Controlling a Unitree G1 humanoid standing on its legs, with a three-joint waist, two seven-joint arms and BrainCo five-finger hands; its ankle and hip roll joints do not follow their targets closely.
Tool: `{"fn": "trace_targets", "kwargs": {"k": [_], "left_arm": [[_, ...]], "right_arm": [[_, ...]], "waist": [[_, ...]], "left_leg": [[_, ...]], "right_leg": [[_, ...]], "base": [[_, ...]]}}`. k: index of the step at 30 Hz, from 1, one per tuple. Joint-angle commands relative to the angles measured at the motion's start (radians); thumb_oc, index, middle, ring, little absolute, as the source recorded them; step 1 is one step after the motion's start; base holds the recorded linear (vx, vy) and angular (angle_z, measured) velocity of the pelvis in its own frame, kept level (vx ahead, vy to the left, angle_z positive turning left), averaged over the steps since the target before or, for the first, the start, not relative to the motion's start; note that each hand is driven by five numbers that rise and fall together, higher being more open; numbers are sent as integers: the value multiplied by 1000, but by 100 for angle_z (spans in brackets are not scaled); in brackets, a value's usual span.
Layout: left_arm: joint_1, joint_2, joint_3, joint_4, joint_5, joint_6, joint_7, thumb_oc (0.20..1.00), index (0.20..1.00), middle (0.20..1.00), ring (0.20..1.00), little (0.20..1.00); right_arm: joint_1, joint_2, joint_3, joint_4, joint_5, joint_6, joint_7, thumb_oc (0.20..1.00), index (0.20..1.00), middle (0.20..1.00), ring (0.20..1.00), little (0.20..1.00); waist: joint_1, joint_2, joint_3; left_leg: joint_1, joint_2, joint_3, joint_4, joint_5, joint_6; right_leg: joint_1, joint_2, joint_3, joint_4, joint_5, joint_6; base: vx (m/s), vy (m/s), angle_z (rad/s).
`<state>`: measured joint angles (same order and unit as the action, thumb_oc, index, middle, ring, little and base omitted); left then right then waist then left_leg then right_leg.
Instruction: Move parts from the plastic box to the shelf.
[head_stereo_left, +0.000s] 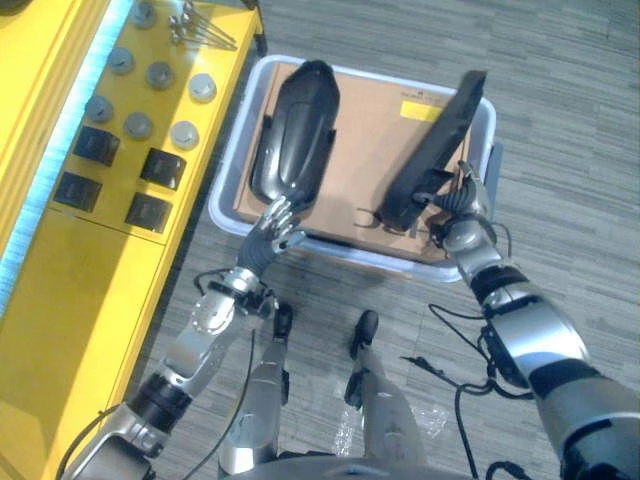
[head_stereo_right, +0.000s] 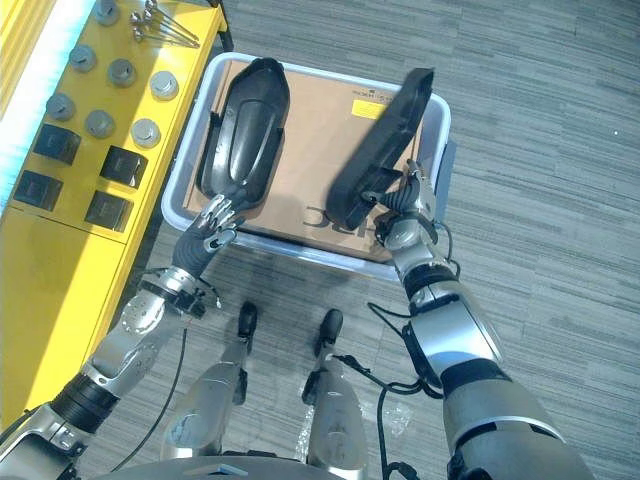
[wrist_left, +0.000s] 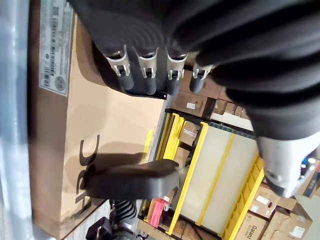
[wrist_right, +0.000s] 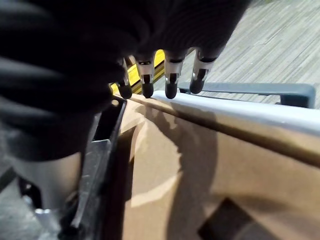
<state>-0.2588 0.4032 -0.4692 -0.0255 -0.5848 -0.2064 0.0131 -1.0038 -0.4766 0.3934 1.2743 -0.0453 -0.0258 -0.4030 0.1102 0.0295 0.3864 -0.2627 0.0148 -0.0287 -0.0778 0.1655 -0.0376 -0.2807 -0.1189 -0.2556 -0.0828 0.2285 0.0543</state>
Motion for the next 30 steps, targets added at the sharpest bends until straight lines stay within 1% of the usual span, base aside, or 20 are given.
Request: {"fn": "trace_targets", "kwargs": {"k": [1, 3, 5, 6, 10, 13, 15, 16, 17, 18, 20, 22, 25, 26, 27, 28, 29, 30], "left_arm": [[3, 26, -18, -47, 27, -35, -35, 1000, 1000, 1000, 1000, 1000], [13, 26, -18, -49, 36, -17, -53, 1000, 1000, 1000, 1000, 1000], [17, 25, -17, -50, 35, -14, -57, 1000, 1000, 1000, 1000, 1000], [20, 25, -13, -53, 38, -10, -63, 1000, 1000, 1000, 1000, 1000], [29, 27, 12, -56, 40, -5, -76, 1000, 1000, 1000, 1000, 1000], [42, 32, 26, -57, 39, -4, -76, 1000, 1000, 1000, 1000, 1000], [61, 44, 53, -65, 41, -6, -72, 1000, 1000, 1000, 1000, 1000], [82, 48, 77, -68, 46, -7, -72, 1000, 1000, 1000, 1000, 1000], [85, 49, 77, -69, 46, -6, -73, 1000, 1000, 1000, 1000, 1000], [111, 50, 99, -72, 48, -7, -78, 1000, 1000, 1000, 1000, 1000], [132, 58, 125, -75, 55, -10, -89, 1000, 1000, 1000, 1000, 1000], [148, 66, 147, -74, 64, -10, -104, 1000, 1000, 1000, 1000, 1000], [157, 88, 178, -72, 104, -12, -110, 1000, 1000, 1000, 1000, 1000], [154, 96, 182, -66, 116, -6, -117, 1000, 1000, 1000, 1000, 1000], [154, 96, 182, -66, 116, -6, -117, 1000, 1000, 1000, 1000, 1000], [151, 100, 183, -61, 127, -1, -116, 1000, 1000, 1000, 1000, 1000], [137, 101, 185, -44, 143, 13, -114, 1000, 1000, 1000, 1000, 1000], [131, 96, 184, -34, 145, 20, -115, 1000, 1000, 1000, 1000, 1000]], "right_arm": [[-20, 6, 78, 141, -22, 72, 154, 200, 200, 200, 200, 200], [-20, -5, 88, 201, -75, 98, 184, 200, 200, 200, 200, 200], [-13, -12, 85, 207, -82, 102, 188, 200, 200, 200, 200, 200], [-1, -29, 77, 209, -90, 105, 191, 200, 200, 200, 200, 200], [52, -110, 37, 155, -81, 94, 177, 200, 200, 200, 200, 200], [71, -130, 31, 113, -81, 85, 168, 200, 200, 200, 200, 200], [89, -149, 35, 31, -101, 75, 157, 200, 200, 200, 200, 200], [129, -160, 41, -61, -149, 70, 153, 200, 200, 200, 200, 200], [134, -160, 39, -66, -151, 73, 154, 200, 200, 200, 200, 200], [208, -181, 30, -188, -215, 68, 146, 200, 200, 200, 200, 200], [306, -219, -1, -347, -293, 63, 145, 200, 200, 200, 200, 200], [413, -256, -53, -472, -372, 64, 140, 200, 200, 200, 200, 200], [521, -311, -136, -603, -452, 45, 121, 200, 200, 200, 200, 200], [545, -330, -159, -634, -475, 37, 113, 200, 200, 200, 200, 200], [545, -330, -159, -634, -475, 37, 113, 200, 200, 200, 200, 200], [566, -339, -178, -659, -487, 31, 108, 200, 200, 200, 200, 200], [597, -356, -214, -731, -506, 22, 106, 200, 200, 200, 200, 200], [610, -363, -232, -767, -517, 17, 106, 200, 200, 200, 200, 200]], "waist": [[32, -8, -27], [41, -3, -36], [42, -1, -39], [43, 0, -43], [38, -8, -63], [32, -15, -71], [23, -27, -77], [13, -39, -86], [14, -40, -86], [5, -49, -99], [-7, -57, -115], [-17, -61, -137], [-32, -62, -174], [-37, -61, -188], [-37, -61, -188], [-41, -60, -202], [-52, -60, -227], [-57, -59, -239]], "left_leg": [[-24, 44, -25, -9, -96, -44], [-15, 43, -32, -9, -97, -44], [-13, 42, -35, -9, -97, -44], [-9, 42, -38, -9, -98, -44], [15, 43, -47, -9, -106, -45], [26, 46, -44, -9, -111, -44], [40, 52, -36, -9, -117, -41], [57, 58, -27, -9, -124, -39], [59, 58, -26, -9, -125, -39], [82, 65, -17, -9, -134, -36], [111, 72, -4, -9, -144, -34], [141, 77, 2, -9, -155, -34], [190, 87, 13, -9, -169, -34], [207, 90, 16, -9, -172, -36], [207, 90, 16, -9, -172, -36], [222, 92, 18, -9, -176, -36], [253, 99, 23, -9, -182, -38], [266, 102, 28, -9, -185, -40]], "right_leg": [[80, -79, 51, -4, -179, 124], [95, -81, 42, -4, -183, 126], [100, -82, 38, -4, -184, 126], [106, -83, 36, -4, -187, 127], [136, -83, 25, -4, -197, 127], [146, -80, 28, -4, -199, 127], [153, -76, 35, -4, -203, 125], [162, -73, 44, -4, -206, 124], [164, -73, 46, -4, -206, 124], [180, -70, 53, -4, -212, 122], [200, -67, 58, -4, -221, 120], [229, -65, 56, -4, -231, 119], [274, -65, 53, -4, -246, 118], [289, -64, 52, -4, -252, 117], [289, -64, 52, -4, -252, 117], [303, -63, 50, -4, -256, 116], [331, -59, 50, -4, -265, 114], [342, -57, 51, -4, -269, 113]], "base": [[0, 0, 0], [0, 0, 0], [6, -3, 2], [15, -10, 5], [8, -27, 17], [-1, -5, 2], [-8, -18, -2], [-14, -30, -7], [-13, -39, -23], [-10, -30, -29], [13, -44, -29], [57, -41, -21], [52, -35, -7], [39, -33, -8], [39, -30, -8], [40, -47, -6], [45, -64, -6], [21, -53, -3]]}}
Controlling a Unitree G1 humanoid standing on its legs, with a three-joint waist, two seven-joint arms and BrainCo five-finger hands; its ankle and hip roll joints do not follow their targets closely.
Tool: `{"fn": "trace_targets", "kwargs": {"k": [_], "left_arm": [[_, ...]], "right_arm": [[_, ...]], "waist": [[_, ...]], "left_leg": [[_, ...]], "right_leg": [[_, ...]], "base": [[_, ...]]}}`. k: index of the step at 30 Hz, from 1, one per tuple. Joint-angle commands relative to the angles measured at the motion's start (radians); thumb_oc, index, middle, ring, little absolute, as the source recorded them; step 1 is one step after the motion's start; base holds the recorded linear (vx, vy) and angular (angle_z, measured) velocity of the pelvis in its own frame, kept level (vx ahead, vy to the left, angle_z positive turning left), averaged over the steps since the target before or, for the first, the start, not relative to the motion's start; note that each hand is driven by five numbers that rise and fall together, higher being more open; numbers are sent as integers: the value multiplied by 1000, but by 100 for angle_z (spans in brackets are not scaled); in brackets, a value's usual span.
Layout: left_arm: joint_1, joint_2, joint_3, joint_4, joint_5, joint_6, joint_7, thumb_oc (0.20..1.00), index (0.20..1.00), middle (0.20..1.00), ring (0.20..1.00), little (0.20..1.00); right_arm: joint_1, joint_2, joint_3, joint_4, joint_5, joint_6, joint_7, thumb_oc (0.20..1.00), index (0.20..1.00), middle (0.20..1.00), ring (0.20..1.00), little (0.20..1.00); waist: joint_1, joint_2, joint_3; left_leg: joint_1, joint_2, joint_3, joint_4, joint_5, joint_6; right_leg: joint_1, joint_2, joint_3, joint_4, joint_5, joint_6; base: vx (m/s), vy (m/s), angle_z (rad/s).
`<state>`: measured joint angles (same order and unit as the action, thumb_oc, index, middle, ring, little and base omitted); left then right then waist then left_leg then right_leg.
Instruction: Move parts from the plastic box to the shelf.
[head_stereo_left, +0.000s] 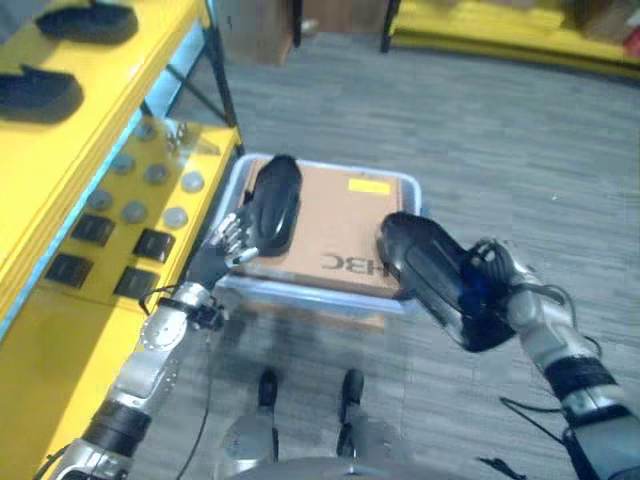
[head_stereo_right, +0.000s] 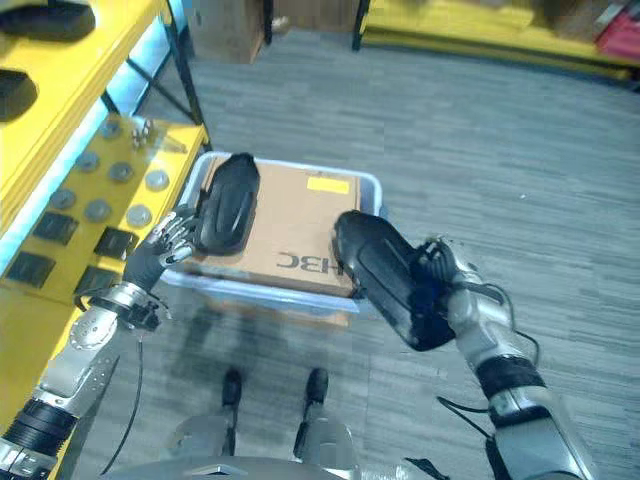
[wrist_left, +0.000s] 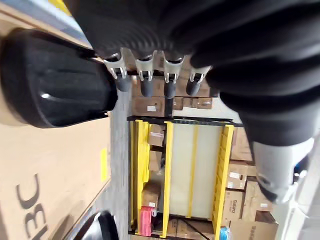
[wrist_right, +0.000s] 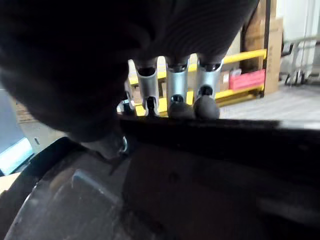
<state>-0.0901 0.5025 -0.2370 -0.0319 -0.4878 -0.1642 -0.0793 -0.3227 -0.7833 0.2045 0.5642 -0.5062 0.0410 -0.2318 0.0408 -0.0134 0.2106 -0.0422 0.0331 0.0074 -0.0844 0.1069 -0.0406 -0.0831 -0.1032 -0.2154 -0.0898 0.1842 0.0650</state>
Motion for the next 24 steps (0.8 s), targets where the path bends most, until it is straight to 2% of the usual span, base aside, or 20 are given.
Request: {"fn": "trace_targets", "kwargs": {"k": [1, 5, 6, 7, 9, 11, 13, 20, 21, 24], "left_arm": [[-37, -4, -48, -28, 48, -22, -23, 1000, 1000, 1000, 1000, 1000], [-45, -22, -57, -10, 48, -10, -18, 1000, 1000, 1000, 1000, 1000], [-50, -63, -66, 8, 40, 6, -2, 1000, 1000, 1000, 1000, 1000], [-50, -63, -66, 8, 40, 6, -2, 1000, 1000, 1000, 1000, 1000], [-43, -119, -99, 25, 3, 26, 13, 1000, 1000, 1000, 1000, 1000], [-45, -131, -111, 32, -10, 32, 15, 1000, 1000, 1000, 1000, 1000], [-56, -152, -138, 40, -27, 40, 27, 1000, 1000, 1000, 1000, 1000], [-92, -189, -186, 70, -16, 47, 78, 1000, 1000, 1000, 1000, 1000], [-110, -206, -203, 89, -6, 44, 105, 1000, 1000, 1000, 1000, 1000], [-122, -220, -217, 104, -18, 37, 122, 1000, 1000, 1000, 1000, 1000]], "right_arm": [[-71, -57, -43, -57, -56, -50, -65, 200, 200, 200, 200, 200], [-44, -58, -73, -110, -72, -50, -64, 200, 200, 200, 200, 200], [-22, -50, -109, -187, -86, -57, -81, 200, 200, 200, 200, 200], [-22, -50, -109, -187, -86, -57, -81, 200, 200, 200, 200, 200], [12, -17, -161, -316, -113, -66, -124, 200, 200, 200, 200, 200], [18, -5, -172, -354, -117, -71, -134, 200, 200, 200, 200, 200], [36, 36, -201, -472, -124, -93, -167, 200, 200, 200, 200, 200], [55, 108, -189, -631, -130, -121, -190, 200, 200, 200, 200, 200], [50, 134, -164, -696, -134, -135, -195, 200, 200, 200, 200, 200], [48, 144, -141, -725, -129, -146, -195, 200, 200, 200, 200, 200]], "waist": [[12, -16, -63], [8, -15, -86], [-2, -16, -113], [-2, -16, -113], [-14, -13, -141], [-17, -11, -146], [-25, -6, -157], [-37, -1, -166], [-39, 0, -166], [-42, -1, -165]], "left_leg": [[46, 84, -8, -3, -126, -37], [76, 90, 0, -3, -133, -39], [101, 95, 8, -2, -131, -39], [101, 95, 8, -2, -131, -39], [129, 103, 16, 0, -141, -38], [136, 105, 18, 1, -144, -38], [155, 108, 19, 3, -149, -38], [175, 112, 24, 3, -154, -40], [181, 114, 24, 3, -156, -41], [182, 114, 24, 3, -155, -41]], "right_leg": [[144, -73, 11, 3, -225, 102], [171, -69, 13, 3, -235, 98], [192, -67, 17, 4, -234, 94], [192, -67, 17, 4, -234, 94], [213, -63, 24, 8, -243, 89], [219, -61, 25, 10, -245, 88], [234, -58, 29, 15, -253, 85], [248, -55, 29, 21, -258, 80], [252, -54, 32, 23, -258, 79], [252, -53, 32, 25, -258, 78]], "base": [[22, -34, -9], [24, -27, -20], [-12, -44, 0], [4, -66, 1], [25, -45, -4], [10, -28, -17], [26, -28, -15], [0, 0, 0], [0, 0, 0], [0, 0, 0]]}}
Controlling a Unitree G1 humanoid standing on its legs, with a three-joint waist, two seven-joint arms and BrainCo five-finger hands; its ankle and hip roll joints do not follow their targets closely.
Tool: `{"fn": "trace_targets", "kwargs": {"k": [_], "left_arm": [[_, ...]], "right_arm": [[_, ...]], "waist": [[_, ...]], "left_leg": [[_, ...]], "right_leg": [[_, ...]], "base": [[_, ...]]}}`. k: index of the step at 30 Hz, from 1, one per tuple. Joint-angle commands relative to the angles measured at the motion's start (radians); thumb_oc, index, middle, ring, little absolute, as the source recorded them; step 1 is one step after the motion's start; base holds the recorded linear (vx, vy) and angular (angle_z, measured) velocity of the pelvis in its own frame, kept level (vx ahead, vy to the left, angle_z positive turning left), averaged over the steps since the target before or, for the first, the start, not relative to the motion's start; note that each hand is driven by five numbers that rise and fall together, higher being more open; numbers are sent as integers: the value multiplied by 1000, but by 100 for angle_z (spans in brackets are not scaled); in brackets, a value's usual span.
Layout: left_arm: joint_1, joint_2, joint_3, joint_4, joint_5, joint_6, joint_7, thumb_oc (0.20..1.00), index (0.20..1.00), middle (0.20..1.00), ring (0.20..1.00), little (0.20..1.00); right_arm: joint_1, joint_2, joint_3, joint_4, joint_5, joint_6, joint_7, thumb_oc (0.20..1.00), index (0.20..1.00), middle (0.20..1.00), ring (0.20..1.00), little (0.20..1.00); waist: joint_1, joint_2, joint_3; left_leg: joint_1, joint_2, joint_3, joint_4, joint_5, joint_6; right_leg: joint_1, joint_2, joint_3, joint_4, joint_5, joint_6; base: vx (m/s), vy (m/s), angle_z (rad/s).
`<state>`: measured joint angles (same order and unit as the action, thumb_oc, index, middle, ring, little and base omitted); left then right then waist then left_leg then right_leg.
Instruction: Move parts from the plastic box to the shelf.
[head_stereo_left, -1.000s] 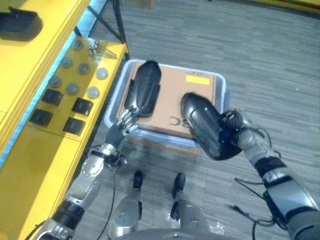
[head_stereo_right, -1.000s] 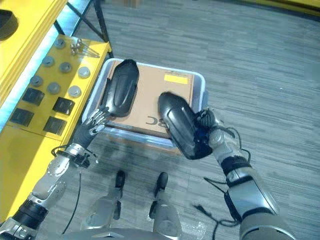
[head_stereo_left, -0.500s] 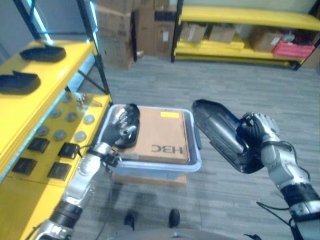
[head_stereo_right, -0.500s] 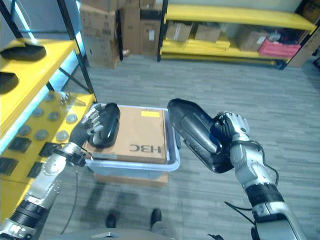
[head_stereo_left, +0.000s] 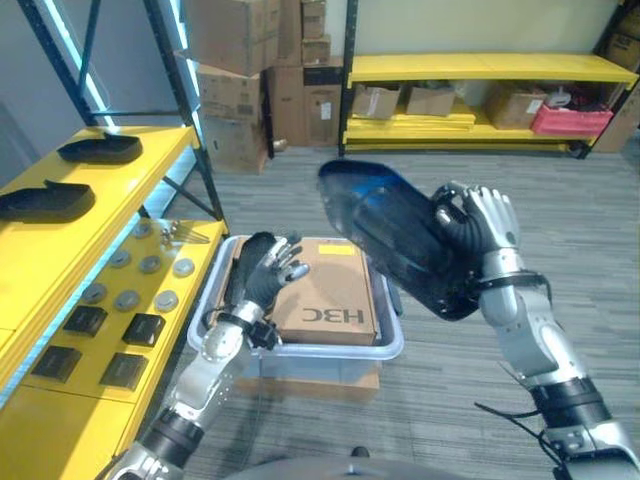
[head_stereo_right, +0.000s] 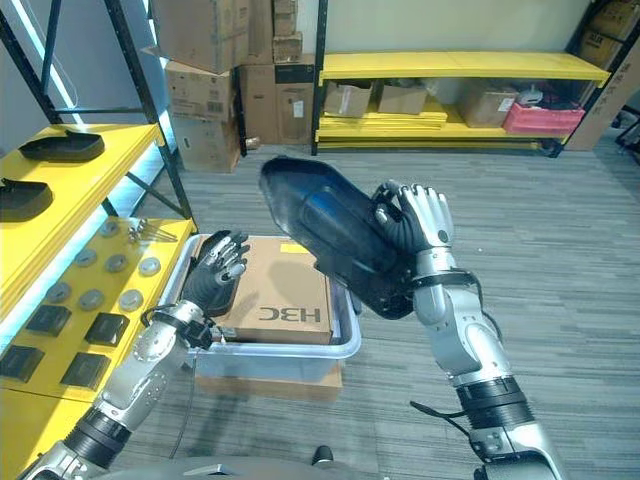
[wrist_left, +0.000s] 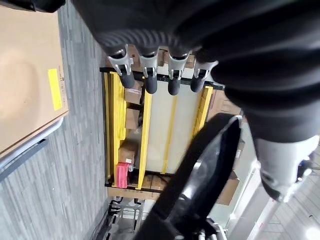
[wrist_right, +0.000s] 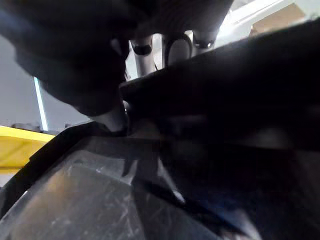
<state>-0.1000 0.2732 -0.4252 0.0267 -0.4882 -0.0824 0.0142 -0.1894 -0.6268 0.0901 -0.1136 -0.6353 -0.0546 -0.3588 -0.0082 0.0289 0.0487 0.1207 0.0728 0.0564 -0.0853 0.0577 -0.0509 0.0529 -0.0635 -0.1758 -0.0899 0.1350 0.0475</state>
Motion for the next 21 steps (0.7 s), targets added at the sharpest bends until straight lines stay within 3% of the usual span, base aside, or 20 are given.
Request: {"fn": "trace_targets", "kwargs": {"k": [1, 9, 19, 20, 21], "left_arm": [[-118, 5, -35, 51, -23, -45, 33, 1000, 1000, 1000, 1000, 1000], [-170, -16, -80, 61, -62, -59, 65, 1000, 1000, 1000, 1000, 1000], [-194, -14, -108, -15, -180, -80, 24, 1000, 1000, 1000, 1000, 1000], [-196, -14, -110, -15, -183, -80, 23, 457, 457, 457, 457, 457], [-195, -13, -111, -15, -183, -80, 19, 200, 200, 200, 200, 200]], "right_arm": [[-95, -10, -13, -49, 5, -52, -69, 200, 200, 200, 200, 200], [-147, 24, 104, -53, 22, -73, -67, 200, 200, 200, 200, 200], [-193, 64, 224, -16, 85, -113, -14, 200, 200, 200, 200, 200], [-192, 70, 229, -23, 101, -120, -9, 200, 200, 200, 200, 200], [-190, 74, 232, -29, 117, -127, -4, 200, 200, 200, 200, 200]], "waist": [[6, -43, -2], [3, -41, 3], [7, -42, 6], [7, -43, 5], [7, -43, 5]], "left_leg": [[20, 75, -25, 4, -106, -30], [16, 74, -29, 4, -104, -30], [11, 71, -33, 4, -103, -26], [11, 71, -34, 3, -102, -26], [11, 70, -34, 3, -103, -26]], "right_leg": [[115, -93, -7, 26, -208, 95], [108, -94, -9, 32, -207, 94], [102, -96, -8, 40, -205, 95], [101, -97, -8, 39, -205, 95], [100, -97, -9, 40, -204, 95]], "base": [[0, 0, 0], [0, 0, 0], [0, 0, 0], [0, 0, 0], [0, 0, 0]]}}
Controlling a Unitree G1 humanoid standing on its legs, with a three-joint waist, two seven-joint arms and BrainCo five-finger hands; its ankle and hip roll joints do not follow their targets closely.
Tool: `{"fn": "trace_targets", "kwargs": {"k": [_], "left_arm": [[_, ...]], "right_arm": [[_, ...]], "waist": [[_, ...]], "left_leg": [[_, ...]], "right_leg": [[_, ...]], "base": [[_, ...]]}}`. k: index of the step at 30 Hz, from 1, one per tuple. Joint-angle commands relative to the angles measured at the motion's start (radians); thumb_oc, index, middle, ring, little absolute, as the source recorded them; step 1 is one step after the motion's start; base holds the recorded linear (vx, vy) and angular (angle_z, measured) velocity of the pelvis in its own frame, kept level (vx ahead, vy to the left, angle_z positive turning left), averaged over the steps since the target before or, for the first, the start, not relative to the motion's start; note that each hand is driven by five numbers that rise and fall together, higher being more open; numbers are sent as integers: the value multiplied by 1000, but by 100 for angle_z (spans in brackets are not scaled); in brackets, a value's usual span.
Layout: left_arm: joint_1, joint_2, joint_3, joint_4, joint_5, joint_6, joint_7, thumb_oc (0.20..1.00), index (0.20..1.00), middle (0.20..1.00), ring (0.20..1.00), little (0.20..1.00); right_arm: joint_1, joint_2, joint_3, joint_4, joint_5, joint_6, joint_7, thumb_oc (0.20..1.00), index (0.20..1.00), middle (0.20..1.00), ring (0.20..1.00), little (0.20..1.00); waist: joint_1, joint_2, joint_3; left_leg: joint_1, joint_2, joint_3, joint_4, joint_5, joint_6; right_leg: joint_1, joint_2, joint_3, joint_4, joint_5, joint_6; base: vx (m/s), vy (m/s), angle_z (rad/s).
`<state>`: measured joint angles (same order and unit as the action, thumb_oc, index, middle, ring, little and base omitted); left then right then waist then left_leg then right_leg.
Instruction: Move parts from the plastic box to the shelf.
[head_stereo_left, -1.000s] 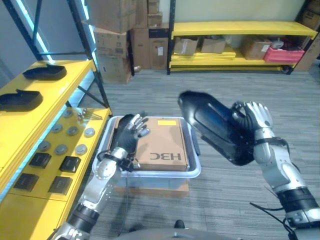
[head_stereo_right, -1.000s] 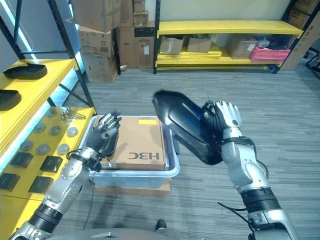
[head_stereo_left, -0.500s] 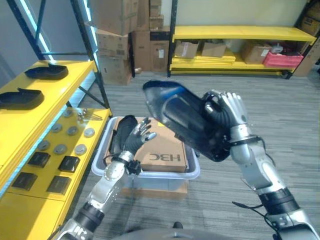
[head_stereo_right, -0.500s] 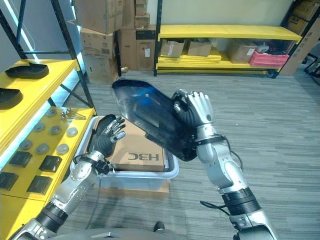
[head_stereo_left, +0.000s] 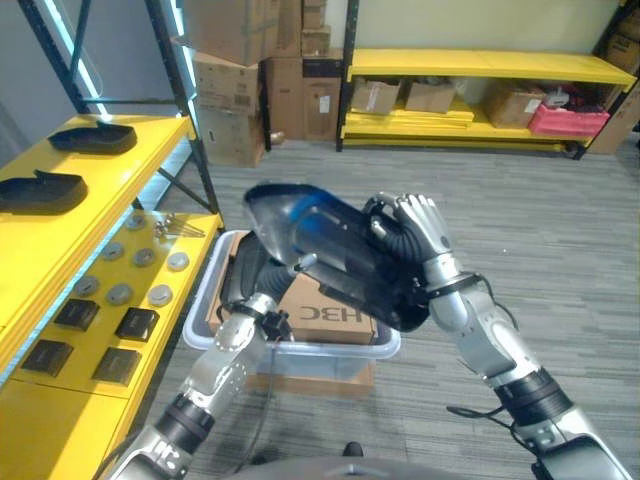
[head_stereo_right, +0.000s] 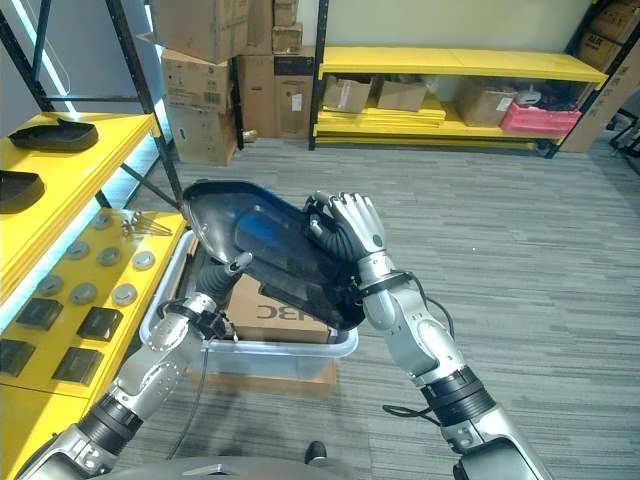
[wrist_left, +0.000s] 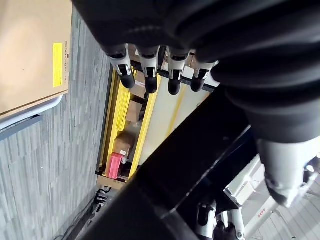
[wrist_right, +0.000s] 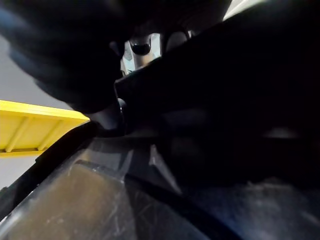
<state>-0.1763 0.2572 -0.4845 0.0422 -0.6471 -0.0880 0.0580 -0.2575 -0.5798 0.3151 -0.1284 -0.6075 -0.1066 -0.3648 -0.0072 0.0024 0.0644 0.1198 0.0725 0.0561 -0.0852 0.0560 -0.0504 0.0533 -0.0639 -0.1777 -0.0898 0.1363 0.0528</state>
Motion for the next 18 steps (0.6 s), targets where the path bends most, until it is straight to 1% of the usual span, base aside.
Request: {"fn": "trace_targets", "kwargs": {"k": [1, 2, 5, 10, 11, 14, 15, 16, 18], "left_arm": [[-119, 5, -53, -30, -20, -75, -27, 200, 200, 200, 200, 200], [-119, 5, -52, -30, -20, -75, -27, 200, 200, 200, 200, 200], [-120, 29, -56, -41, 38, -80, -36, 200, 200, 200, 200, 200], [-110, 41, -54, -46, 65, -83, -48, 200, 200, 200, 200, 200], [-100, 46, -48, -48, 75, -89, -46, 200, 200, 200, 200, 200], [-72, 53, -29, -49, 88, -95, -29, 200, 200, 200, 200, 200], [-53, 53, -10, -53, 83, -105, -16, 200, 200, 200, 200, 200], [-45, 55, -2, -56, 83, -110, -9, 200, 200, 200, 200, 200], [-22, 58, 32, -68, 80, -125, 17, 200, 200, 200, 200, 200]], "right_arm": [[-123, 30, 10, -19, 97, -79, 7, 200, 200, 200, 200, 200], [-123, 30, 10, -19, 98, -79, 7, 200, 200, 200, 200, 200], [-122, 43, 29, -52, 148, -106, 39, 200, 200, 200, 200, 200], [-126, 54, 42, -74, 183, -120, 66, 200, 200, 200, 200, 200], [-132, 65, 57, -89, 212, -129, 87, 200, 200, 200, 200, 200], [-135, 81, 70, -102, 251, -138, 103, 200, 200, 200, 200, 200], [-141, 88, 88, -103, 260, -141, 112, 200, 200, 200, 200, 200], [-143, 91, 93, -101, 266, -142, 115, 200, 200, 200, 200, 200], [-134, 113, 105, -100, 314, -153, 124, 200, 200, 200, 200, 200]], "waist": [[7, -17, -11], [6, -17, -11], [9, -17, -10], [12, -17, -9], [16, -16, -6], [26, -14, 1], [40, -10, 11], [45, -9, 14], [72, -2, 30]], "left_leg": [[12, 70, -33, 3, -101, -27], [12, 70, -34, 3, -101, -27], [10, 69, -33, 2, -100, -27], [10, 69, -35, 3, -99, -26], [8, 69, -36, 3, -97, -27], [-1, 72, -45, 6, -89, -33], [-13, 77, -61, 9, -79, -43], [-20, 78, -70, 11, -74, -48], [-42, 85, -103, 19, -65, -64]], "right_leg": [[99, -97, -7, 40, -205, 90], [99, -97, -7, 40, -205, 90], [97, -100, -9, 42, -205, 90], [97, -101, -9, 44, -205, 89], [95, -101, -9, 46, -206, 88], [95, -99, -17, 50, -210, 85], [96, -94, -33, 52, -216, 81], [98, -92, -42, 54, -218, 79], [109, -88, -83, 56, -235, 71]], "base": [[0, 0, 0], [0, 0, 0], [0, 0, 0], [0, 0, 0], [0, 0, 0], [-17, -58, 3], [-22, -73, 12], [-34, -90, 20], [-19, -85, 38]]}}
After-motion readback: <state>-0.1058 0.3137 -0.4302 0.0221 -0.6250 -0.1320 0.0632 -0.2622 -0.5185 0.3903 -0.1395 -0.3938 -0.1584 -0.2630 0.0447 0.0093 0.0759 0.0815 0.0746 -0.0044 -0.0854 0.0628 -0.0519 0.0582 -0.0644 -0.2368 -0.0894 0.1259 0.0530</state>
